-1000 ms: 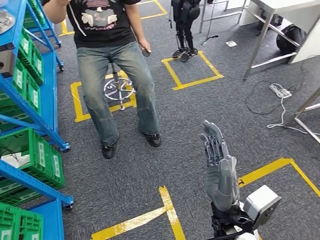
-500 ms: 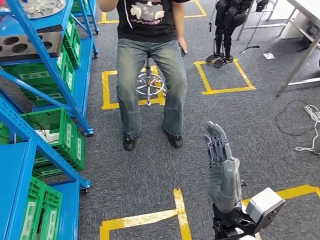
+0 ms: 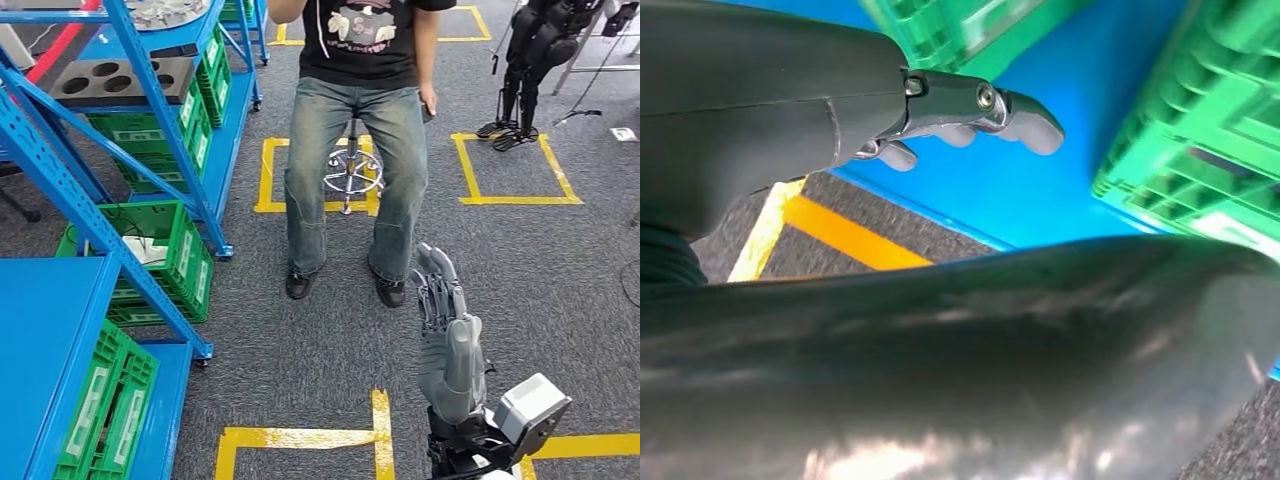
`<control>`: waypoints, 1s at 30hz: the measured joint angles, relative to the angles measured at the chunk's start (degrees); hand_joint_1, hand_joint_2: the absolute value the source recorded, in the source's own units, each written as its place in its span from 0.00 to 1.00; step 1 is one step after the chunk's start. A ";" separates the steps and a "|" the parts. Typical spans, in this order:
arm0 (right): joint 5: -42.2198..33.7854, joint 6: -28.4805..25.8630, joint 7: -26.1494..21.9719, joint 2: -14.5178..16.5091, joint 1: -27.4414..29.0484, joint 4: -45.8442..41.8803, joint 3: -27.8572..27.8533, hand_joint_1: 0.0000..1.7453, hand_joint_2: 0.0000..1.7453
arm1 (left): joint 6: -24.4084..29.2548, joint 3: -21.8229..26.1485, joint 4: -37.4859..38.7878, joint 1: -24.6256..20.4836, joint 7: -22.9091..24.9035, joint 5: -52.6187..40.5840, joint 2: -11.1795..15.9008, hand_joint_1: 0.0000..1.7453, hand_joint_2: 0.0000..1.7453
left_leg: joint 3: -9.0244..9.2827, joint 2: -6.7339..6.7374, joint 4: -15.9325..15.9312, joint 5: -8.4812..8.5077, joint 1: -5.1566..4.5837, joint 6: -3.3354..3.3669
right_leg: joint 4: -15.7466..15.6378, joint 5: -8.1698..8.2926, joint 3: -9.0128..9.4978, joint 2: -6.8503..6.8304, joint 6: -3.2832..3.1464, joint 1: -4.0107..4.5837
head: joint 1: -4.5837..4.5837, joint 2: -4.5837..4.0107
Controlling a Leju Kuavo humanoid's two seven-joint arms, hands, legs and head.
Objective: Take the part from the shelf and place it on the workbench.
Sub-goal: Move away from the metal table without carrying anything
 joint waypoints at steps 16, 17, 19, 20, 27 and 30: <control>0.00 -0.05 -0.01 -0.01 0.03 -0.19 -0.01 0.00 0.00 | 0.05 0.13 -0.02 -0.04 0.01 -0.04 -0.11 0.00 0.00 | 4.46 2.02 -8.20 4.19 -0.22 2.49 | 11.01 -7.75 -3.73 -1.57 2.45 0.29 | 0.60 0.01; -0.01 -0.13 0.03 -0.01 0.15 -0.17 -0.01 0.00 0.00 | 0.09 0.13 -0.02 -0.04 0.01 -0.05 -0.11 0.00 0.00 | 4.42 1.33 -8.18 4.22 -0.26 2.56 | 15.00 -9.05 -5.88 -0.84 2.44 0.29 | 0.65 0.01; -0.01 -0.25 0.06 -0.02 0.23 -0.17 -0.01 0.00 0.00 | 0.19 0.13 -0.02 -0.02 0.02 -0.05 -0.11 0.00 0.00 | 4.47 -0.21 -8.16 4.22 -0.34 2.57 | 17.34 -8.18 -7.84 -0.47 2.26 0.30 | 0.63 0.00; -0.01 -0.28 0.06 -0.02 0.22 -0.17 -0.01 0.00 0.00 | 0.21 0.13 -0.02 -0.02 0.02 -0.05 -0.11 0.00 0.00 | 4.57 -1.05 -8.14 4.22 -0.36 2.56 | 15.20 -6.14 -7.27 -0.26 2.11 0.30 | 0.64 0.00; 0.08 -0.33 0.07 -0.02 0.14 -0.21 -0.02 0.00 0.00 | 0.37 0.18 -0.02 -0.03 0.04 -0.08 -0.08 0.00 0.00 | 3.40 -5.53 -7.68 4.65 0.02 0.87 | 1.00 0.15 -1.33 3.41 1.03 -0.02 | 0.57 0.01; 0.17 -0.29 0.06 -0.02 0.07 -0.26 -0.01 0.00 0.00 | 0.51 0.21 -0.01 -0.09 0.04 -0.11 -0.04 0.00 0.00 | 1.23 -1.74 -2.74 1.38 -0.16 0.14 | 0.55 0.35 -1.02 0.89 0.14 -0.12 | 0.18 0.00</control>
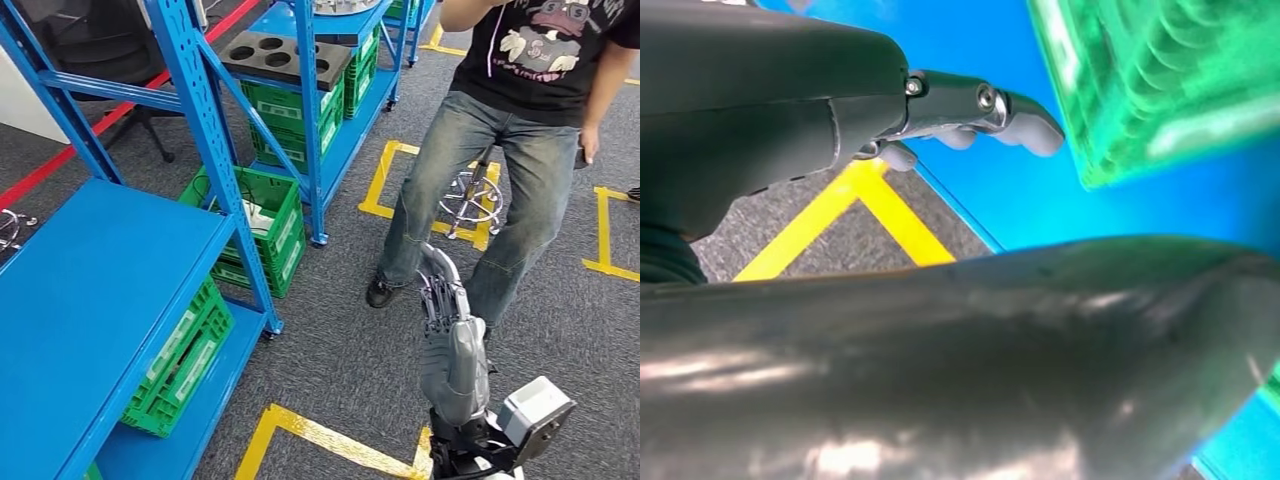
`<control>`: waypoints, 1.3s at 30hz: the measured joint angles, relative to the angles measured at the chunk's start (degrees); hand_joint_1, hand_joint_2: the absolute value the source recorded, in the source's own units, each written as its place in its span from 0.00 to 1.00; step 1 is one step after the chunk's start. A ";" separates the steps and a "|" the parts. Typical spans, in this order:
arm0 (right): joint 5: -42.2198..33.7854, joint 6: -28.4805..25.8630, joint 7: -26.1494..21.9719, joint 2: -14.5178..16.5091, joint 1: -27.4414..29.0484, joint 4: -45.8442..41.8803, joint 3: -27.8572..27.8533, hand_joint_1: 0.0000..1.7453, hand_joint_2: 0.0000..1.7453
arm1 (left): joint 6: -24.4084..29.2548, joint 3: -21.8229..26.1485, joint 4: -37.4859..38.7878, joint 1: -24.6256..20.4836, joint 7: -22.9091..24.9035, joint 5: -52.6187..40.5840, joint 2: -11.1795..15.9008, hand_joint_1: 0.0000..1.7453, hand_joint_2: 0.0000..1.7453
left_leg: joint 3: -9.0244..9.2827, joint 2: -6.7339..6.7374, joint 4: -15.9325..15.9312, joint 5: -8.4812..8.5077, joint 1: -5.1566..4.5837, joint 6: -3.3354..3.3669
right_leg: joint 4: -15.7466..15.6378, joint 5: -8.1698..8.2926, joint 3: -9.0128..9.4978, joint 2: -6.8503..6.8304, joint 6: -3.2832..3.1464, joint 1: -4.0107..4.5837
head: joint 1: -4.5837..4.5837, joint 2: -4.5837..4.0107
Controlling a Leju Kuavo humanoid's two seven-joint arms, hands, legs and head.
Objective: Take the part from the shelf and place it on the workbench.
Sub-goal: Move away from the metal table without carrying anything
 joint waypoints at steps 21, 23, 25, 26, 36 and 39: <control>0.19 -0.05 0.09 -0.04 0.16 0.00 0.05 0.00 0.00 | 0.08 0.05 0.01 0.00 0.01 -0.03 -0.10 0.00 0.00 | 3.73 0.52 -5.47 2.76 -0.11 2.62 | 13.24 -4.93 -6.24 -0.99 2.01 0.40 | 0.49 0.00; 0.20 -0.06 0.10 -0.04 0.15 -0.01 0.05 0.00 0.00 | 0.08 0.05 0.01 -0.07 0.01 -0.03 -0.10 0.00 0.00 | 3.78 -0.99 -5.32 2.67 -0.14 2.39 | 5.26 -0.96 -2.93 1.49 1.63 0.18 | 0.47 0.01; 0.21 -0.06 0.09 -0.05 0.16 -0.03 0.05 0.00 0.00 | 0.08 0.05 0.01 -0.13 0.01 -0.03 -0.09 0.00 0.00 | 3.30 -2.32 -5.10 2.73 -0.04 1.80 | 1.09 0.05 -0.93 3.63 1.35 0.03 | 0.44 0.01; 0.22 -0.07 0.09 -0.05 0.17 -0.03 0.05 0.00 0.00 | 0.08 0.07 0.01 -0.10 0.02 -0.03 -0.08 0.00 0.00 | 2.98 -2.94 -5.02 2.86 0.06 1.42 | 0.79 -0.15 -0.67 3.72 1.20 0.07 | 0.43 0.01; 0.44 -0.08 0.07 -0.07 0.14 -0.04 0.00 0.00 0.00 | 0.09 0.30 0.01 -0.10 0.02 -0.04 0.02 0.00 0.00 | -3.09 3.31 8.02 -1.89 0.35 -0.53 | 0.13 -0.64 0.53 -4.55 -0.40 0.13 | -0.16 0.00; 0.49 -0.06 0.07 -0.07 0.03 -0.05 -0.01 0.00 0.00 | 0.11 0.36 0.01 -0.14 0.02 -0.10 0.03 0.00 0.00 | 2.48 6.55 -2.57 2.51 -0.11 0.13 | 0.16 -1.26 1.27 -6.40 0.17 0.41 | -0.16 0.01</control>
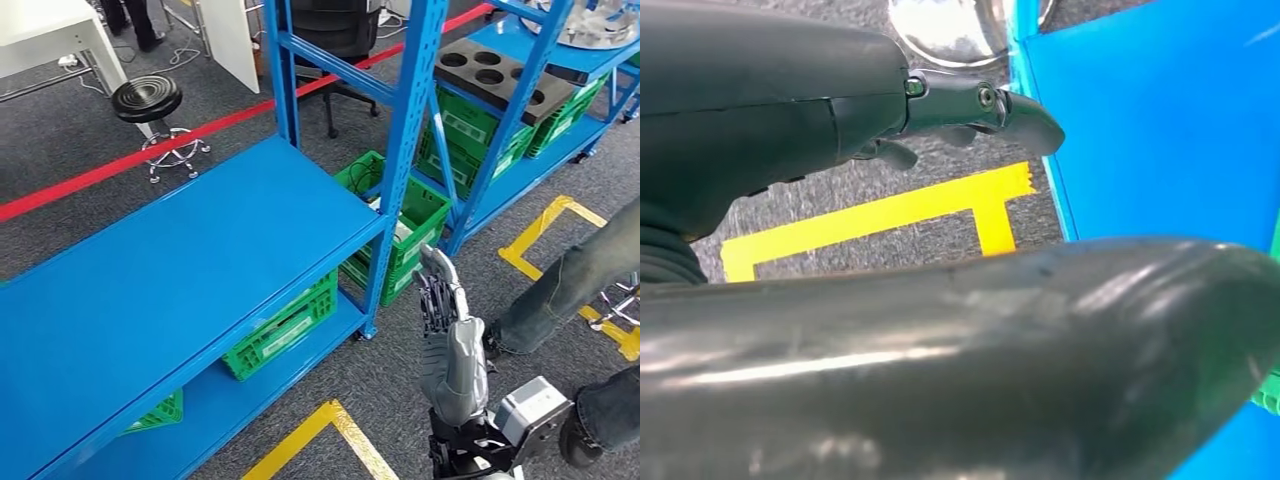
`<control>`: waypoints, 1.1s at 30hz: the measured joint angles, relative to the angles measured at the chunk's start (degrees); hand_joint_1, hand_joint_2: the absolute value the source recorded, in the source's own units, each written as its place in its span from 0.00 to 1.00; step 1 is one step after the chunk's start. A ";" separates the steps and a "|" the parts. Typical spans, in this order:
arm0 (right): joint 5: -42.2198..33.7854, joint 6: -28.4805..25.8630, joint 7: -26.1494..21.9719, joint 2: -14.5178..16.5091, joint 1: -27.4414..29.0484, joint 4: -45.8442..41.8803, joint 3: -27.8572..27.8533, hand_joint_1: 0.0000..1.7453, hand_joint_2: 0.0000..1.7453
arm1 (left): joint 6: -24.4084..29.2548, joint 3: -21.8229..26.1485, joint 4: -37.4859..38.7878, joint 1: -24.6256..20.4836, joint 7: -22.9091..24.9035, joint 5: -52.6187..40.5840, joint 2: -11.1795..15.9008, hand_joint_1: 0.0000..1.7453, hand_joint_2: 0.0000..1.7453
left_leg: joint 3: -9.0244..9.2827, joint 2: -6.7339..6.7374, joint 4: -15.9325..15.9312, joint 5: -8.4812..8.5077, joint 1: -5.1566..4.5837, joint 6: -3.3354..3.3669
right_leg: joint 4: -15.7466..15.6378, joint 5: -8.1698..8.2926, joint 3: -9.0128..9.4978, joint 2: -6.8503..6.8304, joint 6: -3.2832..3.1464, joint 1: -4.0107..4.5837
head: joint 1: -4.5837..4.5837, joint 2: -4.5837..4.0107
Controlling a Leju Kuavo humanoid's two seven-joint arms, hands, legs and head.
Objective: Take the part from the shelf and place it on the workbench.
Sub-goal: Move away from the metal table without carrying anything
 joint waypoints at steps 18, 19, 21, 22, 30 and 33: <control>-0.59 0.62 0.36 -0.06 -0.14 0.15 0.09 0.00 0.00 | 0.04 0.38 -0.02 0.04 0.76 -0.86 -0.15 0.00 0.00 | 0.21 -9.76 -2.13 0.38 0.44 0.95 | 1.11 0.99 -2.11 9.68 1.24 -0.72 | 0.54 0.00; -0.63 0.69 0.39 -0.07 -0.23 0.15 0.09 0.00 0.00 | 0.04 0.40 -0.02 0.13 0.83 -1.03 -0.11 0.00 0.00 | 0.02 -9.92 -2.06 0.38 0.55 0.58 | 1.10 1.09 -2.03 8.95 0.92 -0.71 | 0.57 0.01; -0.68 0.86 0.40 -0.05 -0.40 0.14 0.13 0.00 0.00 | 0.08 0.42 -0.02 0.18 0.91 -1.44 -0.07 0.00 0.00 | -0.81 -7.91 -0.19 -0.88 0.41 -0.01 | 0.78 1.19 -1.74 7.41 0.22 -0.83 | 0.27 0.01; -0.70 0.95 0.42 -0.05 -0.40 0.14 0.15 0.00 0.00 | 0.09 0.41 -0.02 0.15 0.95 -1.61 -0.04 0.00 0.00 | -1.94 -6.23 2.51 -2.46 0.34 -0.25 | 0.64 1.17 -1.59 6.50 -0.08 -0.87 | 0.08 0.01; -0.80 1.09 0.54 -0.07 -0.49 0.16 0.18 0.00 0.00 | 0.08 0.39 -0.02 0.38 1.09 -2.33 0.00 0.00 0.00 | -0.97 -0.41 1.83 -0.56 -0.17 0.39 | 0.67 0.09 -0.51 0.35 -0.26 -0.10 | -0.23 -0.01; -0.81 1.08 0.55 -0.07 -0.63 0.15 0.18 0.00 0.00 | 0.09 0.34 -0.04 0.34 1.09 -2.34 0.01 0.00 0.00 | 0.48 1.13 -1.97 -0.07 -0.86 1.34 | 0.61 -0.27 -0.22 -1.39 0.33 0.35 | -0.20 0.00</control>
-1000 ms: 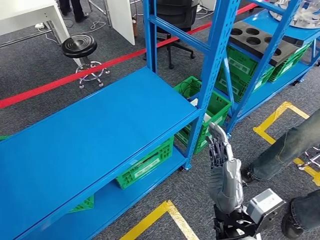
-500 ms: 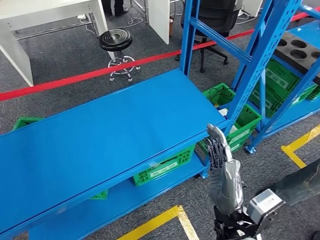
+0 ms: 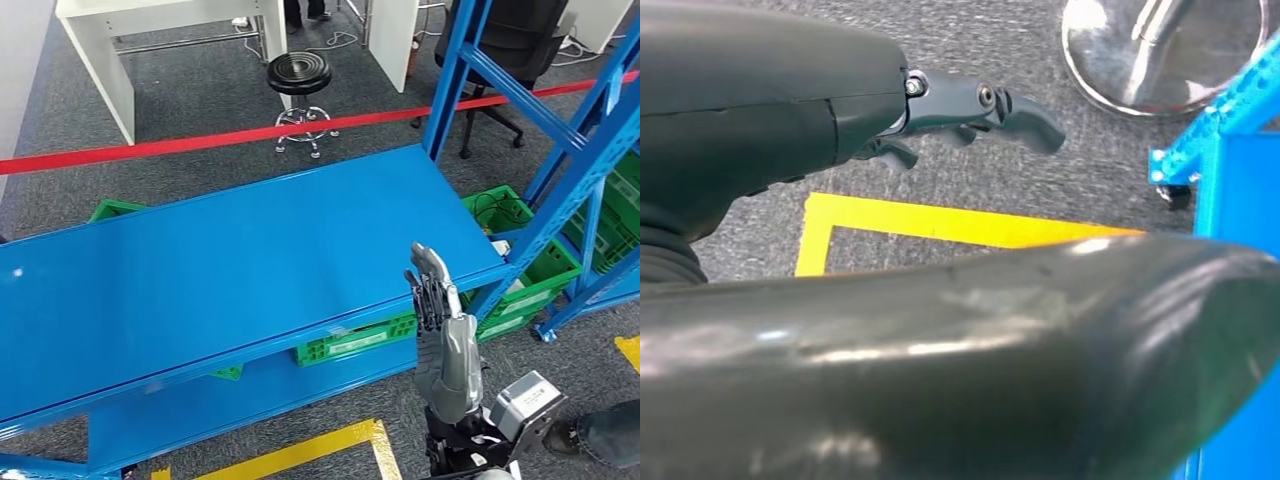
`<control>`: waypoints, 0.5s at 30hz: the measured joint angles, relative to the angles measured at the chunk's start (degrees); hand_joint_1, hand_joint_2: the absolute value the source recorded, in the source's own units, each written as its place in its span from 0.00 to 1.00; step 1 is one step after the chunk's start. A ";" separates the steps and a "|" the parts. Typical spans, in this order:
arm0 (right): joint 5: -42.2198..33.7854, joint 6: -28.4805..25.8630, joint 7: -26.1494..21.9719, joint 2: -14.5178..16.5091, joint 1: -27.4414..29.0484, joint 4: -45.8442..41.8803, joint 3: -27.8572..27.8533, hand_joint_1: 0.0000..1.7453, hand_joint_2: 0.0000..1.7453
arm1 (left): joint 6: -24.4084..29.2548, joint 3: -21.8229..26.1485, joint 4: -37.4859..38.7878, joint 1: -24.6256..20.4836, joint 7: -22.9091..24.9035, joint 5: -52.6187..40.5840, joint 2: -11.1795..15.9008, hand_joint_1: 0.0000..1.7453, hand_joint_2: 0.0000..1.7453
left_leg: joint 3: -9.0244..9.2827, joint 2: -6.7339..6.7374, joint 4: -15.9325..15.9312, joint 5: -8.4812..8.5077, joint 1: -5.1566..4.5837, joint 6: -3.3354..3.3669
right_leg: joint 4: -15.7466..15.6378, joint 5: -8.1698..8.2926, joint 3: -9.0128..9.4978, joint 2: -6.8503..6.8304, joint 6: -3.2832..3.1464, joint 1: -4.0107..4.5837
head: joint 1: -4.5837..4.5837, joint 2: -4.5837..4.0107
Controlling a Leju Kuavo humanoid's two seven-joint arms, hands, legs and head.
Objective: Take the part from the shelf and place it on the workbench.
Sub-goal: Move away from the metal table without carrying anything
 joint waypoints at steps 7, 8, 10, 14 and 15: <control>-0.05 -0.12 0.02 -0.03 0.02 0.03 0.06 0.00 0.00 | 0.04 -0.01 -0.09 0.06 0.00 -0.08 -0.15 0.00 0.00 | 0.43 -4.56 -1.12 0.74 0.90 1.52 | 14.02 -7.16 -6.61 6.04 1.39 -0.40 | 0.71 0.00; -0.05 -0.13 0.02 -0.05 0.11 0.06 0.05 0.00 0.00 | 0.05 -0.01 -0.09 0.08 0.01 -0.08 -0.15 0.00 0.00 | 0.44 -5.30 -1.10 0.73 0.90 1.53 | 15.81 -7.14 -7.81 6.26 1.43 -0.44 | 0.73 -0.01; -0.05 -0.13 0.02 -0.09 0.11 0.09 0.04 0.00 0.00 | 0.05 -0.01 -0.09 0.09 0.01 -0.08 -0.16 0.00 0.00 | 0.61 -6.83 -1.03 0.69 0.94 1.45 | 12.85 -3.83 -7.10 6.56 1.40 -0.57 | 0.73 0.00; -0.03 -0.13 0.02 -0.09 0.19 0.13 0.04 0.00 0.00 | 0.05 -0.01 -0.09 0.00 0.01 -0.08 -0.12 0.00 0.00 | 0.05 -9.61 -0.27 0.49 1.00 0.44 | 0.79 1.42 -1.93 11.15 1.25 -1.20 | 0.69 0.00; -0.02 -0.15 0.02 -0.10 0.25 0.14 0.05 0.00 0.00 | 0.05 -0.01 -0.09 0.01 0.01 -0.09 -0.10 0.00 0.00 | -0.26 -10.22 -0.16 0.62 1.09 0.07 | 0.61 1.20 -1.74 11.43 1.07 -1.14 | 0.68 0.00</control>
